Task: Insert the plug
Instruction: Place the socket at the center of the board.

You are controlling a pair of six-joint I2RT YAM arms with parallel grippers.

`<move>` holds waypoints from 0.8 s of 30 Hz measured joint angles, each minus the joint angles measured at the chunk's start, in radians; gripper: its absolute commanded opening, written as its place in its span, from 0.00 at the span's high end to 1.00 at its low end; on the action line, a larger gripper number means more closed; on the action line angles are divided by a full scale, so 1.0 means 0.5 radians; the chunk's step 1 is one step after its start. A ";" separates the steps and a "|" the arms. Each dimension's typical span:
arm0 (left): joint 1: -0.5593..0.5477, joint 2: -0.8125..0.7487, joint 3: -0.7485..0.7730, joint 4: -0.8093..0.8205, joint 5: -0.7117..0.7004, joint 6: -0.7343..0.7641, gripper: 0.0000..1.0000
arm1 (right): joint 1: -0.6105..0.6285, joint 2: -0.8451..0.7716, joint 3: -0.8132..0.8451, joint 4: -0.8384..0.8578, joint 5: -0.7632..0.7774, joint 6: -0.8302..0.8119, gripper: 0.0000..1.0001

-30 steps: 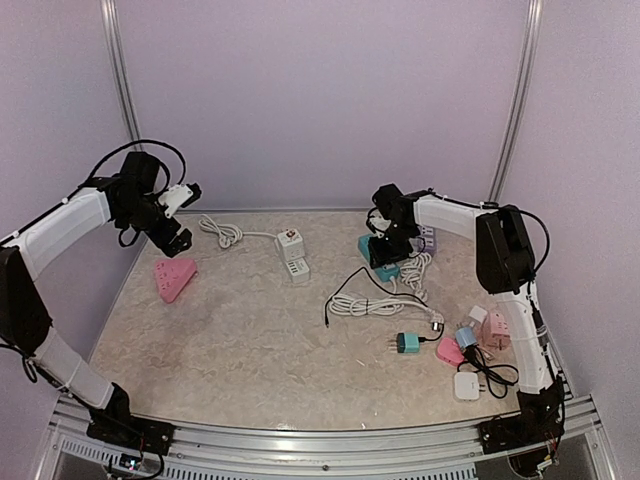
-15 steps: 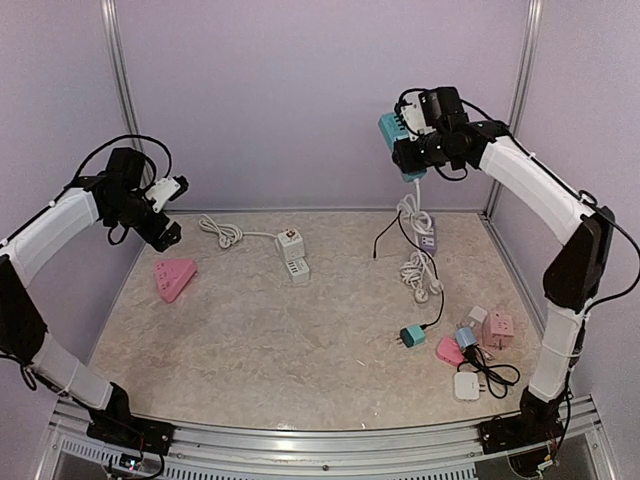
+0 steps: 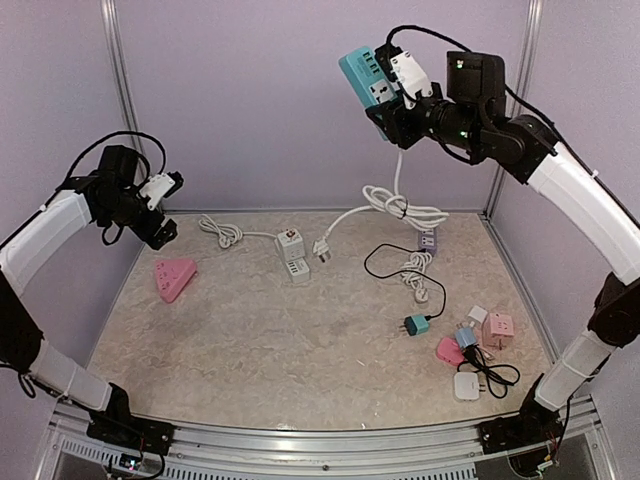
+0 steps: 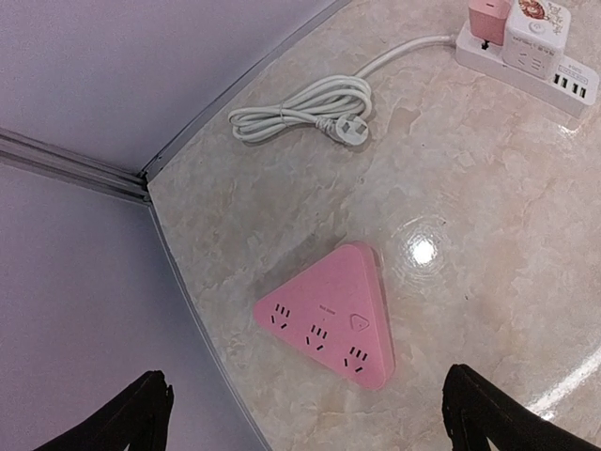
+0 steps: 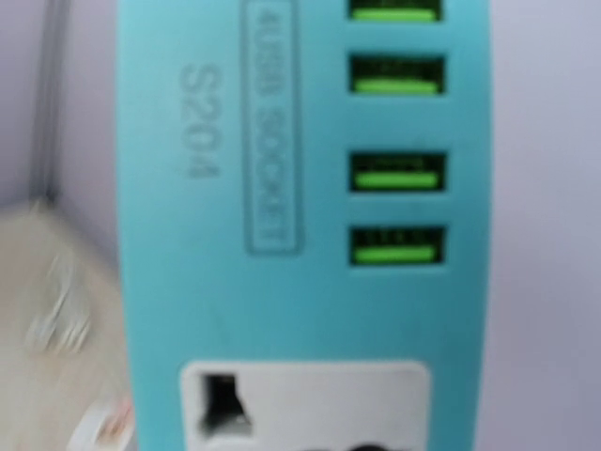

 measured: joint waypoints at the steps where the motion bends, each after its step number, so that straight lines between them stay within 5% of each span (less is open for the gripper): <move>1: 0.005 -0.003 -0.001 0.000 0.002 0.000 0.01 | 0.017 0.018 -0.029 -0.029 -0.028 -0.024 1.00; 14: 0.147 -0.108 -0.076 -0.009 0.013 0.006 0.01 | 0.583 0.487 -0.381 -0.474 -0.347 -0.320 1.00; 24: 0.154 -0.108 -0.083 -0.011 0.059 0.005 0.01 | 0.578 0.725 -0.114 -0.700 -0.070 -0.545 1.00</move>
